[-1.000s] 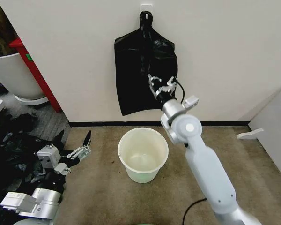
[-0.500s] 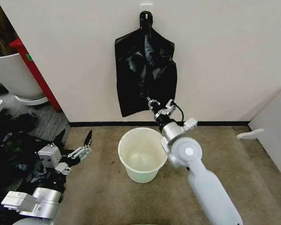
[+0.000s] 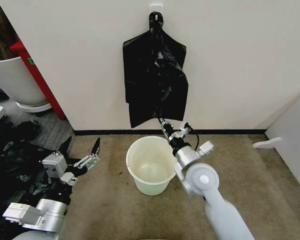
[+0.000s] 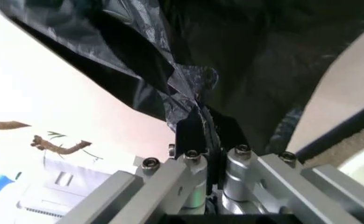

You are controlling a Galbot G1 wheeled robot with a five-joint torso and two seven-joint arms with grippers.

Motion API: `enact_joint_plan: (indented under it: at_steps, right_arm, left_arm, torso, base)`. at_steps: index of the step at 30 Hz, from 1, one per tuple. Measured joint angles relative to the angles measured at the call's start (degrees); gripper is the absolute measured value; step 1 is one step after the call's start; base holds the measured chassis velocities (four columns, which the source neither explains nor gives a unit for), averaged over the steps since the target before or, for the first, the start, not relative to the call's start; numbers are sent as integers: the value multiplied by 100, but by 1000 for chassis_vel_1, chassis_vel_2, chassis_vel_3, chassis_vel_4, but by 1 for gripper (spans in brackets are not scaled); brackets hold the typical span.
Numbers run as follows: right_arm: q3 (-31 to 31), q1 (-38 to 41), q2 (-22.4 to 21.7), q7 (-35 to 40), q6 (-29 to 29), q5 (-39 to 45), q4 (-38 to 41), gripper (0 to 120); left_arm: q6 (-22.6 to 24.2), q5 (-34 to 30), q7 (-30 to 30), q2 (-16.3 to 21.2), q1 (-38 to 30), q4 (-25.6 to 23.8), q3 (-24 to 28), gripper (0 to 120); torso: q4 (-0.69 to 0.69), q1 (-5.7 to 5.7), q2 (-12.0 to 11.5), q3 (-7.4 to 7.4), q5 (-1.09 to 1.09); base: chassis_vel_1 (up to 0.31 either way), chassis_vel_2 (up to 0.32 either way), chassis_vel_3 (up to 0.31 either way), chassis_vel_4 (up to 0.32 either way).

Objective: Place the garbage bag over the trash bin.

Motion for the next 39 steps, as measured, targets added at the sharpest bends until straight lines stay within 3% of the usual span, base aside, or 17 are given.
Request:
enact_joint_plan:
  at_steps: [34,36,39]
  right_arm:
    - [-189,-852,282,-96,279,-1069,10,0]
    - [-207,-841,272,-95,284,-1119,24,0]
    - [-230,-742,187,-153,284,-1316,26,0]
  left_arm:
    - [-38,-1,131,115,-134,0,61,100]
    - [11,-31,133,286,-215,0,69,100]
    - [122,-243,66,869,-431,0,87,100]
  torso:
    - [1,0,0,0,0]
    - [1,0,0,0,0]
    - [0,0,0,0,0]
  base:
    - [0,0,0,0]
    - [0,0,0,0]
    - [0,0,0,0]
